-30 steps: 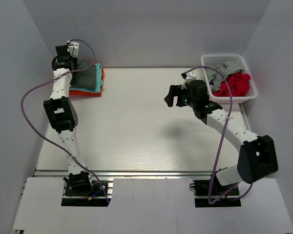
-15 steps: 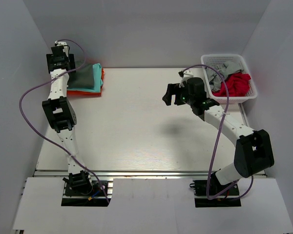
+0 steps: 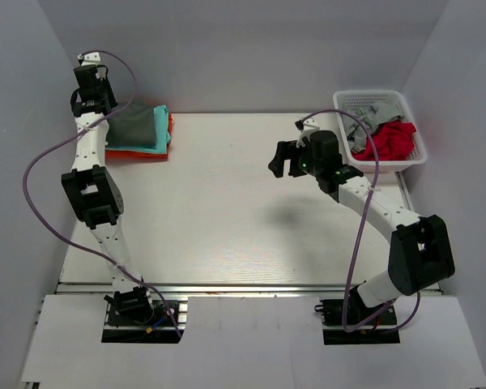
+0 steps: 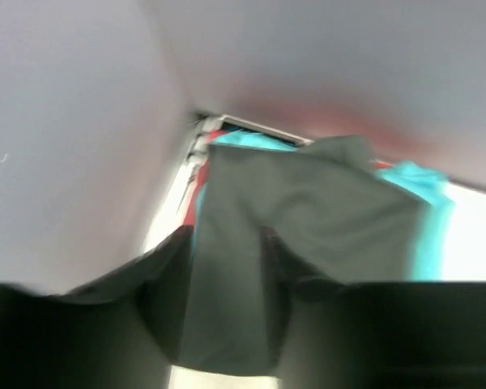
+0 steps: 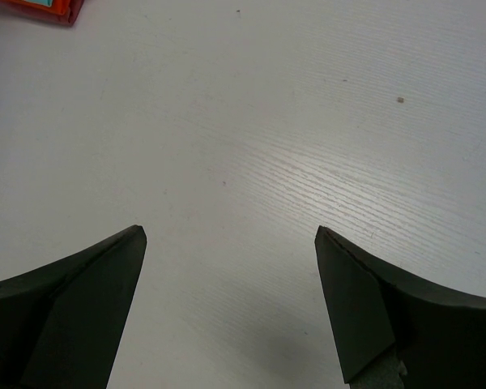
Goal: Fold and stack the t-shirts
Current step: Put the neatly folded tshirt into the corner of the board with the left arm
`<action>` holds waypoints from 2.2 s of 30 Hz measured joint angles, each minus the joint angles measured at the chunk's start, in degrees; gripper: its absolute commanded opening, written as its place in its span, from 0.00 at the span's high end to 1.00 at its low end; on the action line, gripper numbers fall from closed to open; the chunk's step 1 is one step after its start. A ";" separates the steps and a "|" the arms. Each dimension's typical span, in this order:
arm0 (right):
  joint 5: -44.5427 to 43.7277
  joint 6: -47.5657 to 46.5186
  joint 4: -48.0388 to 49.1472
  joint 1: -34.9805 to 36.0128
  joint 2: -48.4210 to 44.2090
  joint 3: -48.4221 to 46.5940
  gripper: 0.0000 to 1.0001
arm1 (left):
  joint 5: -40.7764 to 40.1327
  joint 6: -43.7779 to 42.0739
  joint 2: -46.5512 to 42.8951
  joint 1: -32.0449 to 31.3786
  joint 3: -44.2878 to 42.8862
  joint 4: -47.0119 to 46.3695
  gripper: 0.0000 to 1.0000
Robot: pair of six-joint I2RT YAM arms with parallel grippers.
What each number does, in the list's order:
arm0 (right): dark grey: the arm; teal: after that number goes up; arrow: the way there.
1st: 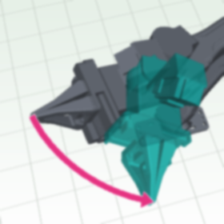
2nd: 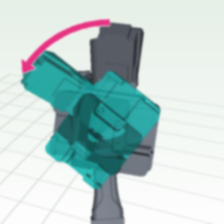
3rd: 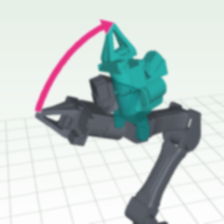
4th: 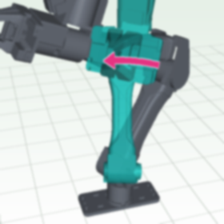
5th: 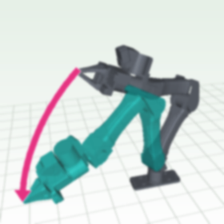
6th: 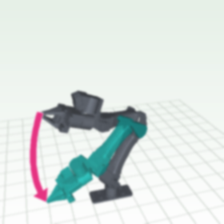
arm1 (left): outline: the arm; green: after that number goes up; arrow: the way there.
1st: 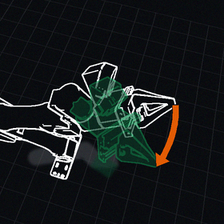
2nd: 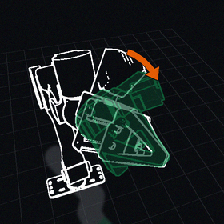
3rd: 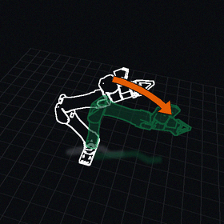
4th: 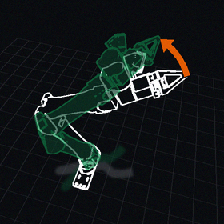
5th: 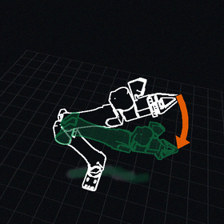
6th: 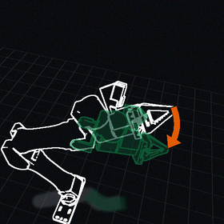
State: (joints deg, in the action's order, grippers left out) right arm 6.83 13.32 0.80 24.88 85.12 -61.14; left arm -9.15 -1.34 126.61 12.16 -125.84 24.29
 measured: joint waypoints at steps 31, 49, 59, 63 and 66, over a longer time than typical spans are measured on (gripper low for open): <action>0.24 -1.66 -3.76 0.00 7.61 -3.58 0.09 | 22.69 11.15 22.84 6.38 -5.88 -12.81 0.77; 2.60 -0.59 -0.85 0.00 -3.17 2.10 0.09 | 23.37 8.63 -4.04 4.68 3.21 -11.63 0.01; -0.92 2.60 1.55 0.00 -14.62 14.49 0.09 | 20.17 13.92 -39.50 -13.20 52.48 -17.29 0.01; -2.38 3.85 2.03 0.00 -17.77 21.77 0.09 | 17.46 15.69 -48.68 -25.22 66.38 -18.56 0.01; -3.61 5.05 2.01 0.00 -20.11 26.03 0.09 | 14.49 16.63 -51.67 -31.41 72.63 -18.78 0.01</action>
State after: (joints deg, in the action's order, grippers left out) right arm 3.22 18.37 2.81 24.88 65.01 -35.11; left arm 5.34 15.29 74.94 -19.25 -53.21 5.52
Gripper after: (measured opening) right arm 0.907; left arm 0.990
